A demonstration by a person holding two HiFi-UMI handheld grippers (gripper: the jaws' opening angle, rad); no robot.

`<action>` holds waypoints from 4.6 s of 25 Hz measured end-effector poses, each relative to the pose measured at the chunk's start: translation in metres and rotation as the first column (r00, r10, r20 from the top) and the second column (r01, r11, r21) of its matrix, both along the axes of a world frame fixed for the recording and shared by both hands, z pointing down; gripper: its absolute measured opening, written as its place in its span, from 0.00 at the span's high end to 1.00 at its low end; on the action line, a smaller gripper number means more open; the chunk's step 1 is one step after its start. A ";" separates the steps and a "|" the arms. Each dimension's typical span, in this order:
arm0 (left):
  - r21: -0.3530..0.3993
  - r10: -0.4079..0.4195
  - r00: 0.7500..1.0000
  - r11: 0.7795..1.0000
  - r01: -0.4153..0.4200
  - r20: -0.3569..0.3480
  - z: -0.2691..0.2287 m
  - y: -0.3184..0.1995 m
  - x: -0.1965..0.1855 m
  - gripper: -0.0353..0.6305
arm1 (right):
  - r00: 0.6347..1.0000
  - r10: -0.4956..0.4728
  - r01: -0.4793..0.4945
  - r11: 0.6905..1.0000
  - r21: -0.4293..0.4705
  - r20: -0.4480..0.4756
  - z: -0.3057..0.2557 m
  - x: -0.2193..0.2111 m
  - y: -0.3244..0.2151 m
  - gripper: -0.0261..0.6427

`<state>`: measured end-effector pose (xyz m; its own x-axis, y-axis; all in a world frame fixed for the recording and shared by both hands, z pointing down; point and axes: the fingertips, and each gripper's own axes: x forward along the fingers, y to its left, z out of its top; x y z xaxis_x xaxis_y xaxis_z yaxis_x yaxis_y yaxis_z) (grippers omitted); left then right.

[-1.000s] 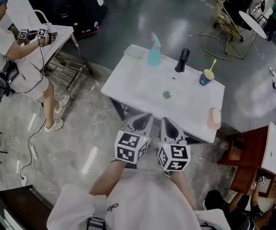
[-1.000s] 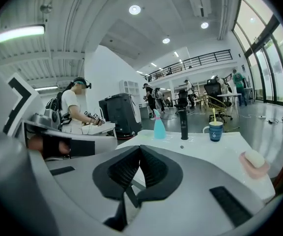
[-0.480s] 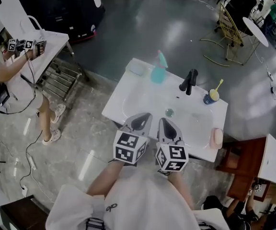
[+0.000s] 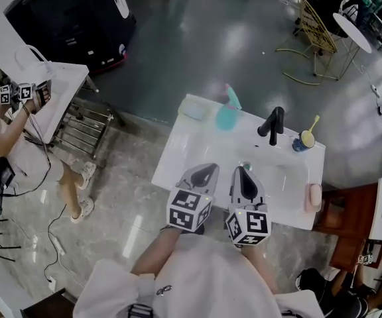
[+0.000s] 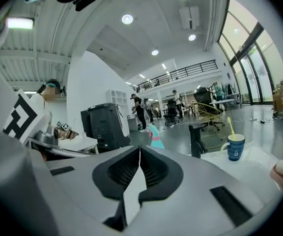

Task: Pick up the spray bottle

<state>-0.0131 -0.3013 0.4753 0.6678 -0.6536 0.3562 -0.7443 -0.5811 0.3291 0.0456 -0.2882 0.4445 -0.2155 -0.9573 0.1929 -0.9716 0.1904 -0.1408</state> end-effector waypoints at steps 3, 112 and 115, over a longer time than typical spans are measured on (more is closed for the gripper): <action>-0.005 0.001 1.000 1.000 -0.001 -0.013 0.002 -0.016 -0.004 0.91 | 1.000 0.010 -0.010 1.000 -0.013 -0.010 0.004 -0.001 -0.015 0.92; -0.107 -0.228 0.971 0.966 0.235 0.068 0.058 -0.141 -0.009 0.91 | 0.948 -0.241 0.236 0.970 -0.050 -0.207 0.059 0.003 -0.226 0.47; -0.089 -0.222 0.974 0.970 0.225 0.050 0.050 -0.136 -0.007 0.91 | 0.951 -0.224 0.224 0.974 -0.024 -0.213 0.040 0.007 -0.210 0.47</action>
<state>-0.0203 -0.4376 0.5249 0.4929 -0.7473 0.4456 -0.8652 -0.3665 0.3423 0.0529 -0.4978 0.4846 -0.3784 -0.8891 0.2576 -0.9113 0.4066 0.0646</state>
